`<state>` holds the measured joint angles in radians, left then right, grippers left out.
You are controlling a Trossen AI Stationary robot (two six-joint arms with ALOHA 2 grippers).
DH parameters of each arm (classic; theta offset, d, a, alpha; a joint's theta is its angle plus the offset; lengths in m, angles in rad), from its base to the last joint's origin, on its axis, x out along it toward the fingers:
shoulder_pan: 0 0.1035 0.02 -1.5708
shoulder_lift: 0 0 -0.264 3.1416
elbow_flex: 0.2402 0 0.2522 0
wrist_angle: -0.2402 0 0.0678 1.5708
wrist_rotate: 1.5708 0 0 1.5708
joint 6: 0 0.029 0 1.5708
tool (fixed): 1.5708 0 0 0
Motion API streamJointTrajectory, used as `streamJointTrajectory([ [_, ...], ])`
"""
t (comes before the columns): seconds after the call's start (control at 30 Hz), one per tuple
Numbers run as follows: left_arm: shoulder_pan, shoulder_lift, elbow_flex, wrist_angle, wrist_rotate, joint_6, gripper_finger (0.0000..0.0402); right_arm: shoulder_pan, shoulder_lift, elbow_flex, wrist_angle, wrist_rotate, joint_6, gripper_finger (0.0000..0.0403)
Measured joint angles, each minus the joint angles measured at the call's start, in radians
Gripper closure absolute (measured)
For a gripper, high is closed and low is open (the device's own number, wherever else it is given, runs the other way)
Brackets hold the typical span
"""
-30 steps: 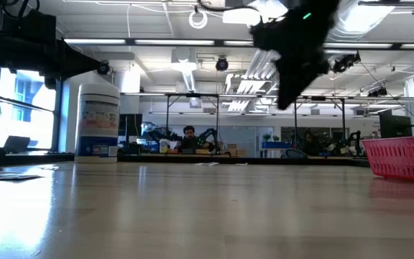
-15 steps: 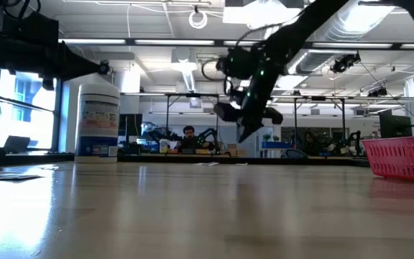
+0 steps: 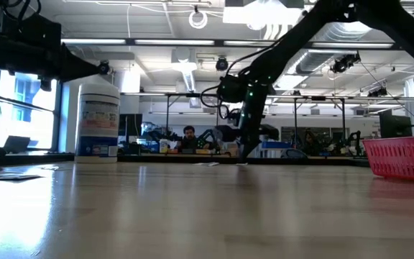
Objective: Pick & Place First Aid Supplies
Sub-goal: Put the orange ointment pack into the bottom red basket
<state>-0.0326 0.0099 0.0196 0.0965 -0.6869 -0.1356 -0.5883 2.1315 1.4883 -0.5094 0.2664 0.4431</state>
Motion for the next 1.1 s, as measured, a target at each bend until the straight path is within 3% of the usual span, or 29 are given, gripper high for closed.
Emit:
streamJointTrajectory([
  [0.37, 0.0, 0.0, 0.0, -0.019, -0.037, 0.0, 0.0401, 0.091, -0.006, -0.027, -0.122, -0.066, 0.003, 0.0402],
  [0.83, 0.0, 0.0, 0.0, -0.029, 0.021, -0.028, 0.0401, 0.485, -0.014, -0.029, -0.106, -0.222, 0.048, 0.0402],
  [0.9, 0.0, 0.0, 0.0, -0.043, 0.085, -0.046, 0.0401, 0.538, -0.013, -0.03, -0.081, -0.222, 0.047, 0.0401],
  [1.1, 0.0, 0.034, 0.0, -0.061, 0.51, 0.074, 0.0401, 0.651, -0.01, -0.032, -0.018, -0.217, 0.02, 0.0402],
])
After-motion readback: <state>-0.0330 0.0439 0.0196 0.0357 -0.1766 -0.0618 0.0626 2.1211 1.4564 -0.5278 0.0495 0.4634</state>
